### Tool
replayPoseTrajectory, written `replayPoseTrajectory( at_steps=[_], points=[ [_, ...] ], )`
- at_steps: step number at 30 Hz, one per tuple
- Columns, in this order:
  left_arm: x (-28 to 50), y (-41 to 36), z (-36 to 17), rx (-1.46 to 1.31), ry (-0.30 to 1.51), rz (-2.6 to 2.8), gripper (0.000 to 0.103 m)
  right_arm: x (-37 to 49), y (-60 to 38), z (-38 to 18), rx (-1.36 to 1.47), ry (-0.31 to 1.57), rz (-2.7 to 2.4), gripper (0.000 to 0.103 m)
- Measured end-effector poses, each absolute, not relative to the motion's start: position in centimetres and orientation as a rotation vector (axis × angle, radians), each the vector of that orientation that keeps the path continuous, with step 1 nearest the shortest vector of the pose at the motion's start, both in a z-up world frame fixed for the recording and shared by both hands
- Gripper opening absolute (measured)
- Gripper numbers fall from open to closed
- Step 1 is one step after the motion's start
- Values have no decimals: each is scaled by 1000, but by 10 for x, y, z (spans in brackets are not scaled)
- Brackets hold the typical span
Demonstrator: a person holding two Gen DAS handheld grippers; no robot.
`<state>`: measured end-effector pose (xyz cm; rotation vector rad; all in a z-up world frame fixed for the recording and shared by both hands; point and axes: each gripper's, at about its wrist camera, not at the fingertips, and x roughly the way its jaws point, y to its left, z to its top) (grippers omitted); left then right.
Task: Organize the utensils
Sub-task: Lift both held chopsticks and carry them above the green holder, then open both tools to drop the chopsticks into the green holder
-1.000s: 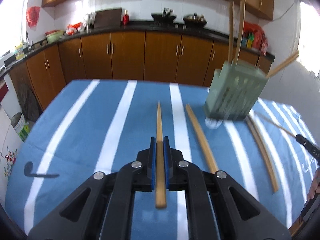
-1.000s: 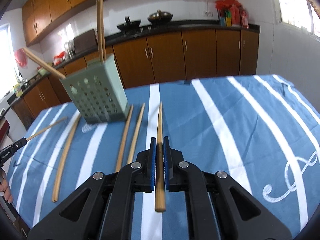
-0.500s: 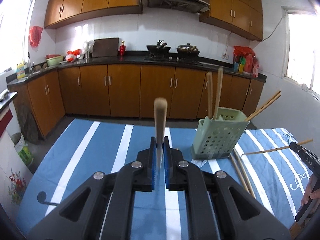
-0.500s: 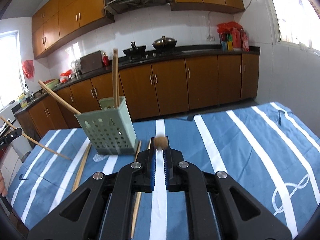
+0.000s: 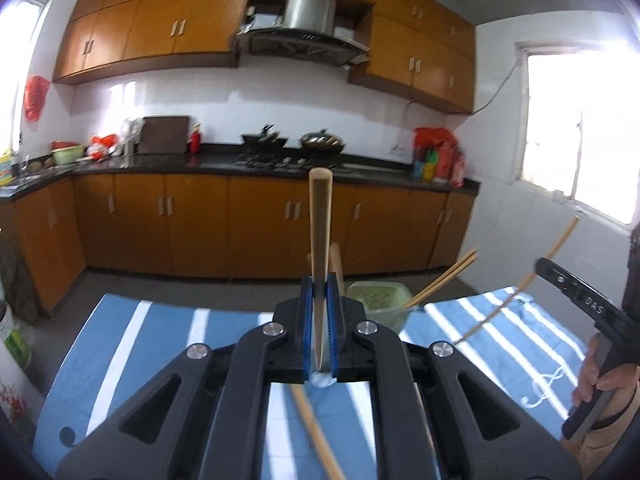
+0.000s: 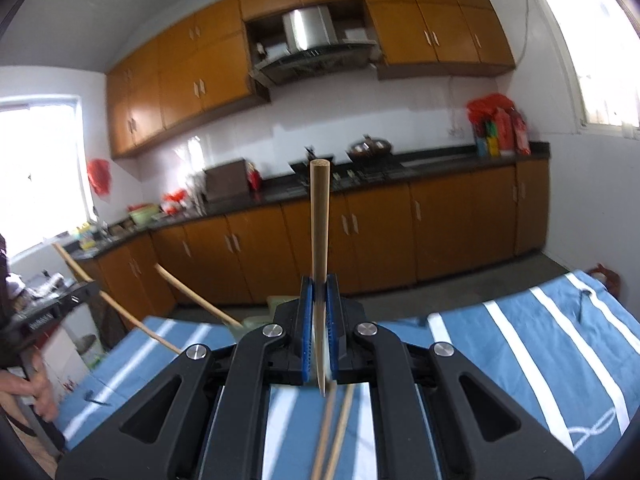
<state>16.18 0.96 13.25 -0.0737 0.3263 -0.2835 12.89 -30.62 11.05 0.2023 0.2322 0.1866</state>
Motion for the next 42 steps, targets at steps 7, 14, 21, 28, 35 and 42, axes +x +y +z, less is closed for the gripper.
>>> replayPoseTrajectory(
  at_steps=[7,14,21,28,35,42],
  points=[
    [167,-13,160,-96,250,-338,8,132,-289,136,179,134,236,7],
    [199,-28,174,-137,195,-312,8,153,-280,142,166,86,231,7],
    [232,-39,163,-135,188,-298,8,187,-273,130,163,95,229,7],
    [265,-44,135,-118,256,-301,8,218,-270,100,192,207,231,7],
    [276,-46,121,-115,296,-300,8,220,-268,98,199,242,236,8],
    [271,-39,123,-127,294,-285,12,210,-267,104,197,221,214,29]
  ],
)
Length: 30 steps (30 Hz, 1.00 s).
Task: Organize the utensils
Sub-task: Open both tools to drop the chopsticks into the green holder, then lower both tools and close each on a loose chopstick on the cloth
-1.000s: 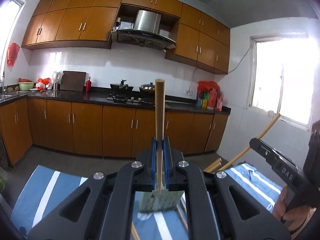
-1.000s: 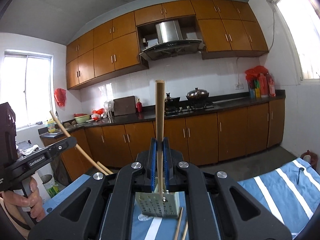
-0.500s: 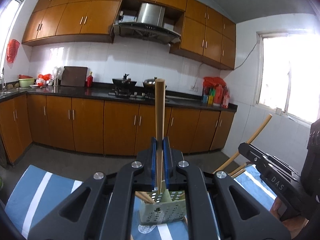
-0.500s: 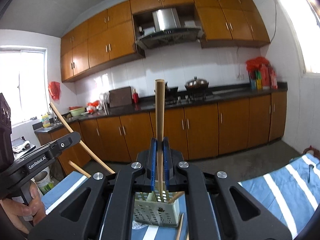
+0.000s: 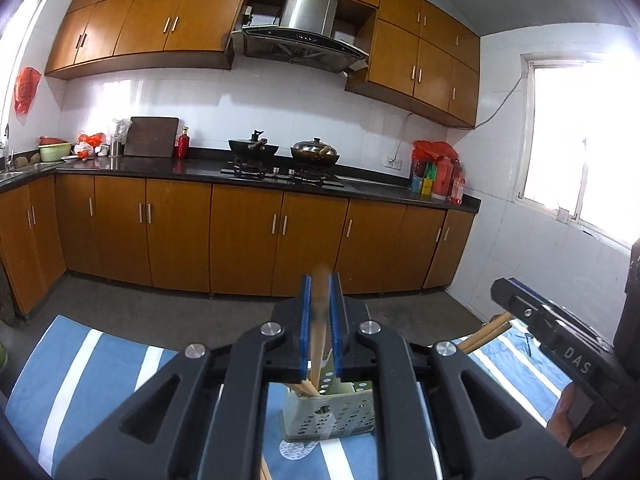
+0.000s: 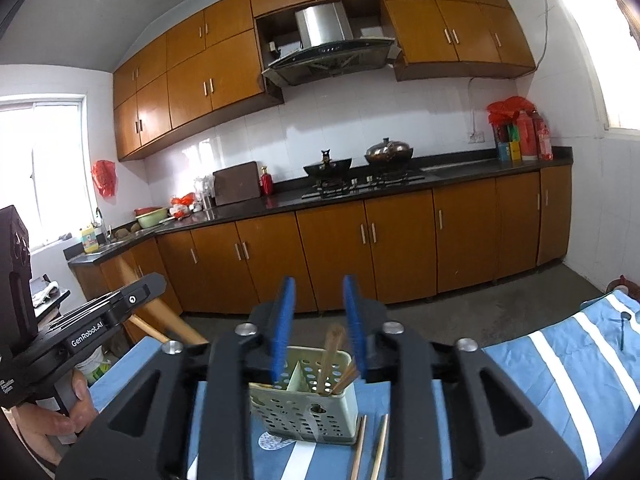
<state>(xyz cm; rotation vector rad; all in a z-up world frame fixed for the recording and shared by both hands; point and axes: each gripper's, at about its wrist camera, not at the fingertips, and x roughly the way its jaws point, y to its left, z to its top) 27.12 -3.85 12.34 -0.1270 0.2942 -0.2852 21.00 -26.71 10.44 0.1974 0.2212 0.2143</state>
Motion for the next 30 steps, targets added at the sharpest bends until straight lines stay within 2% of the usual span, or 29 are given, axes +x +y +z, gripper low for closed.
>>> replayPoseTrajectory(
  at_steps=[7,11,16,22,25,30],
  points=[
    [244,-20,133,-150,263,-259,14,179,-277,116,196,178,186,29],
    [216,-11,127,-134,274,-228,20,159,-285,108,183,198,162,33],
    [192,6,90,-89,363,-156,27,152,-293,61,157,359,115,36],
    [191,27,13,-84,579,-96,27,167,-287,-32,172,671,115,36],
    [192,33,-21,-98,677,-93,27,172,-278,-68,204,783,139,30],
    [192,36,-51,-139,766,-111,27,172,-265,-86,196,832,144,25]
  ],
)
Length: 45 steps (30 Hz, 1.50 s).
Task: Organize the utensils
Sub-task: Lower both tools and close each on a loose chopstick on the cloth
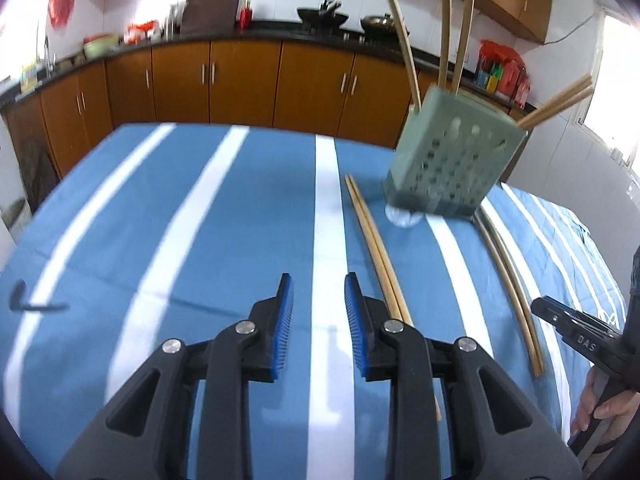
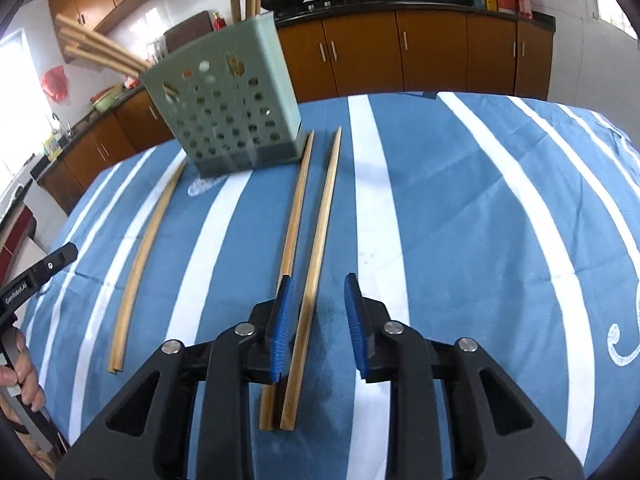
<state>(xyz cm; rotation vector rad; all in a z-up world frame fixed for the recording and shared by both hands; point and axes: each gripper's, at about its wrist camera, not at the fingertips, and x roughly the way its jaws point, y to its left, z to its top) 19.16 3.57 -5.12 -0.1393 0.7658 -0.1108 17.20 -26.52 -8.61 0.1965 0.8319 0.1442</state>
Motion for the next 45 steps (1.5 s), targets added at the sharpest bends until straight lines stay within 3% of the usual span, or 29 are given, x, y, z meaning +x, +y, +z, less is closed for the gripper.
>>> replayPoseTrajectory(
  at_steps=[4,7,17,30,35,45],
  points=[
    [192,30,-62,-156,796,-137,27,174,-263,-91,177,849,141,21],
    [193,19,-66,-152,809,-160,27,174,-264,-91,158,855,123,8],
    [197,-9,-78,-132,860,-225,26,177,-291,-92,190,851,29,8],
    [200,-30,-88,-33,886,-199,14,178,-290,-91,181,852,30,8],
    [205,-21,-88,-37,892,-156,8,177,-287,-91,168,854,43,8],
    [223,39,-84,-63,904,-47,8,183,-298,-89,139,847,5,8]
  ],
)
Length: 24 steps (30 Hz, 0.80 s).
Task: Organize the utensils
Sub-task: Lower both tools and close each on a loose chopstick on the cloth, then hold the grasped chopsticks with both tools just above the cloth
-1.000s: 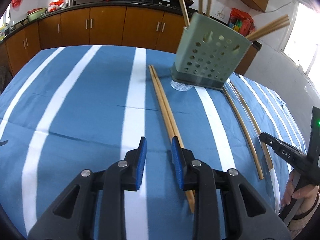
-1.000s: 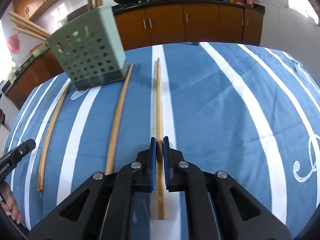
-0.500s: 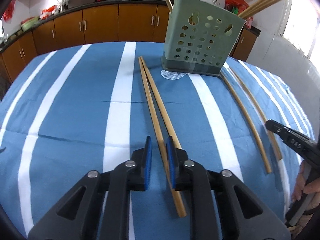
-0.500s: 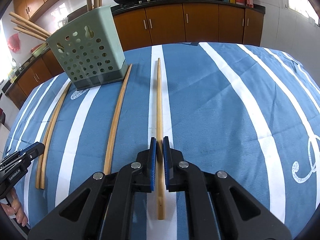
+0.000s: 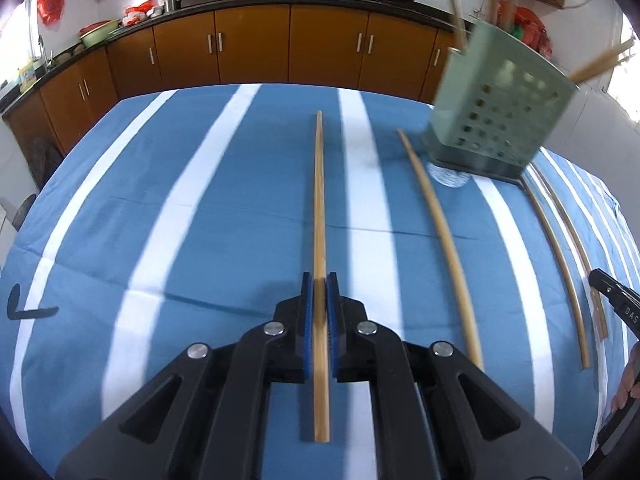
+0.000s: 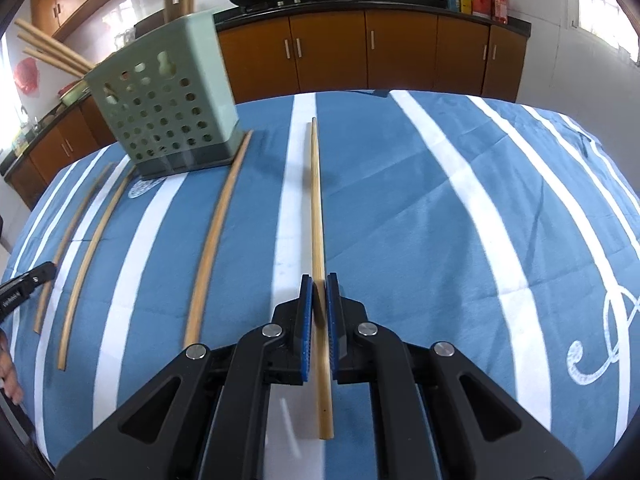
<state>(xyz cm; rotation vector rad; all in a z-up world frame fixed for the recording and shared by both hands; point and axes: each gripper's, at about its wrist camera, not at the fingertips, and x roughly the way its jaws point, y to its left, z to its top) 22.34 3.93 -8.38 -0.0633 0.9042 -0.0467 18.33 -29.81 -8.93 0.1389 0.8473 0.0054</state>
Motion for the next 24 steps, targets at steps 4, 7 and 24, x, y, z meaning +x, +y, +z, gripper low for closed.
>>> replayPoseTrajectory(
  at_steps=[4,7,24],
  points=[
    [225,48,-85,-71,889,-61,9,185,-301,-90,145,851,8,8],
    [225,48,-85,-74,887,-61,9,185,-301,-90,139,853,7,8],
    [224,51,-85,-120,887,-79,10,185,-299,-90,127,855,3,9]
  ],
)
